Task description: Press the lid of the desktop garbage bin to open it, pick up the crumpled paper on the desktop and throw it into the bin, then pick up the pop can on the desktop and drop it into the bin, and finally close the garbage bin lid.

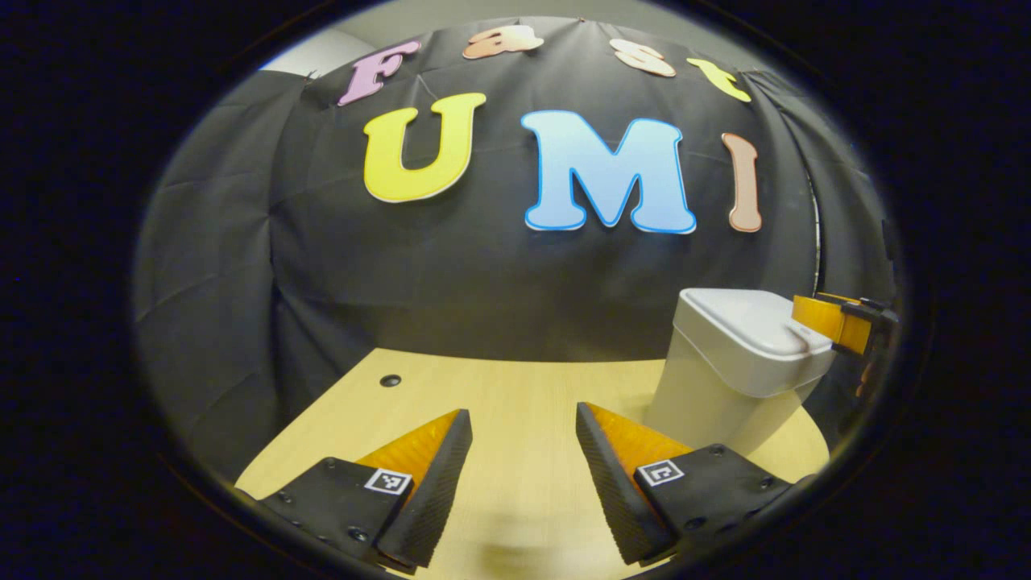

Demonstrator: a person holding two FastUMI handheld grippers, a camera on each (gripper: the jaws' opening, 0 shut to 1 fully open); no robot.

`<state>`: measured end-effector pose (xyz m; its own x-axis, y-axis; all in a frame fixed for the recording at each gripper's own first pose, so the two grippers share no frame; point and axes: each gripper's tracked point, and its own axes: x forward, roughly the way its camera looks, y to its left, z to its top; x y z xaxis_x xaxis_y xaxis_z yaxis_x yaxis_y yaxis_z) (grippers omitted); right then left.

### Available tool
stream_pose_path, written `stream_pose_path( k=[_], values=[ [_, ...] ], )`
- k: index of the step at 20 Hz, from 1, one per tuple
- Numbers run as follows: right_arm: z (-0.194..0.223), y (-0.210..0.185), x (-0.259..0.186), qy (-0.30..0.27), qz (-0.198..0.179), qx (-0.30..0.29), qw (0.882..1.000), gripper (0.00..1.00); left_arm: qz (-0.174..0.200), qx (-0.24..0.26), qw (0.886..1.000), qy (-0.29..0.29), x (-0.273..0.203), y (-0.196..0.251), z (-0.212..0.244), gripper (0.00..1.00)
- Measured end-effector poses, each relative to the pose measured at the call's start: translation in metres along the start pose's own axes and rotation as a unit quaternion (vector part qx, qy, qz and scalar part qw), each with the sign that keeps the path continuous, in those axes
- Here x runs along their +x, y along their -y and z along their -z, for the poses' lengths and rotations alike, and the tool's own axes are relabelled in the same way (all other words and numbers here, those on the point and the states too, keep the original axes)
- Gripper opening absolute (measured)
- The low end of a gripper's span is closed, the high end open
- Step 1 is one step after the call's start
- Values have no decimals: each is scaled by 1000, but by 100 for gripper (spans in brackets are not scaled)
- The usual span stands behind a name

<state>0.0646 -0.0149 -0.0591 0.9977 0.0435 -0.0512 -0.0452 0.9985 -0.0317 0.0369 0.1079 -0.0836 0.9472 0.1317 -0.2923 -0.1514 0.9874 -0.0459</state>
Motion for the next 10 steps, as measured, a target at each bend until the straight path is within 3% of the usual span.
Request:
stream_pose_path(
  k=[9,10],
  values=[
    [-58,-11,-59,56,11,-2,998,82,57,9,997,59,-29,32,-57,86],
    [-62,-10,-65,59,15,-1,998,82,65,15,996,64,-33,38,-63,94]
  ],
)
